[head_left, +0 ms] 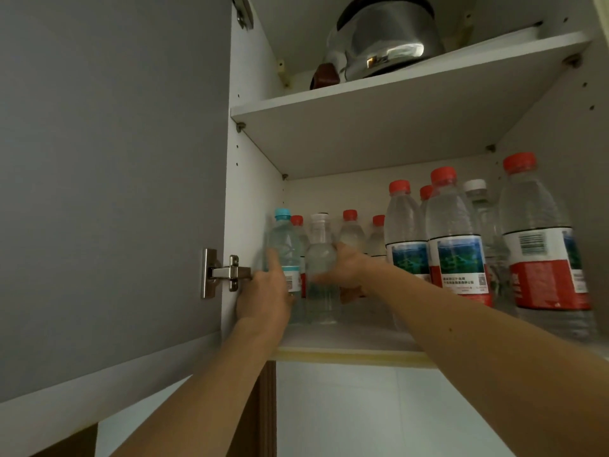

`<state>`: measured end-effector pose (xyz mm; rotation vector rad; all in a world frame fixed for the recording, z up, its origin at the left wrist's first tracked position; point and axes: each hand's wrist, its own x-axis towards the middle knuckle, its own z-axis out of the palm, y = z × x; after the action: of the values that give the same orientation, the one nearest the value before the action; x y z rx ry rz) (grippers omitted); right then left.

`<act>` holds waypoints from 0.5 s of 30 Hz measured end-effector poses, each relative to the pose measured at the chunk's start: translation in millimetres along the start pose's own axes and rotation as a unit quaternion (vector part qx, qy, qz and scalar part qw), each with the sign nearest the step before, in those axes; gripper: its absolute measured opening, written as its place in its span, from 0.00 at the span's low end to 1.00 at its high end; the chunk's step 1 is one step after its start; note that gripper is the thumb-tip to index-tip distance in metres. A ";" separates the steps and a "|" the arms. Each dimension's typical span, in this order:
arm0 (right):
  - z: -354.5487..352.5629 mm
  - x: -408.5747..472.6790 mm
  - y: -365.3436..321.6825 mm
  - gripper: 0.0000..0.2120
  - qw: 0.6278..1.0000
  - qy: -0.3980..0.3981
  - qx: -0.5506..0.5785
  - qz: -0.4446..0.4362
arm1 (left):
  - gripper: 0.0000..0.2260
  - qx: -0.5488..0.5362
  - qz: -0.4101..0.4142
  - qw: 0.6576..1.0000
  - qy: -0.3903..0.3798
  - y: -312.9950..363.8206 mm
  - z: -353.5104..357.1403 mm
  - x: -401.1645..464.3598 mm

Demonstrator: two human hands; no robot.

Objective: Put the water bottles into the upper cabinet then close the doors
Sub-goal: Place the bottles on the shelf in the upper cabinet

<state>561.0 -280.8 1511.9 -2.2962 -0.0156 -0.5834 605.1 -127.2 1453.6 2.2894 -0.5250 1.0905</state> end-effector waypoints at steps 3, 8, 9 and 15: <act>1.7 5.6 2.0 0.14 1.000 -0.009 -0.006 -0.021 | 0.36 -0.003 0.013 1.000 0.011 -0.5 2.0 0.8; 3.1 5.0 3.5 0.16 0.999 -0.001 -0.006 -0.046 | 0.42 0.021 0.010 1.000 0.014 -1.9 2.1 1.7; 4.5 4.4 3.6 0.16 0.999 0.001 -0.004 -0.048 | 0.43 0.025 0.004 1.000 0.012 -1.6 2.3 1.2; 9.8 -1.4 5.3 0.14 0.996 0.015 -0.008 -0.086 | 0.43 0.025 -0.010 1.000 0.010 -1.5 2.8 3.2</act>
<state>564.7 -277.7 1501.7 -2.3162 -0.1974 -0.7072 609.5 -128.1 1454.2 2.3201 -0.4706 1.1275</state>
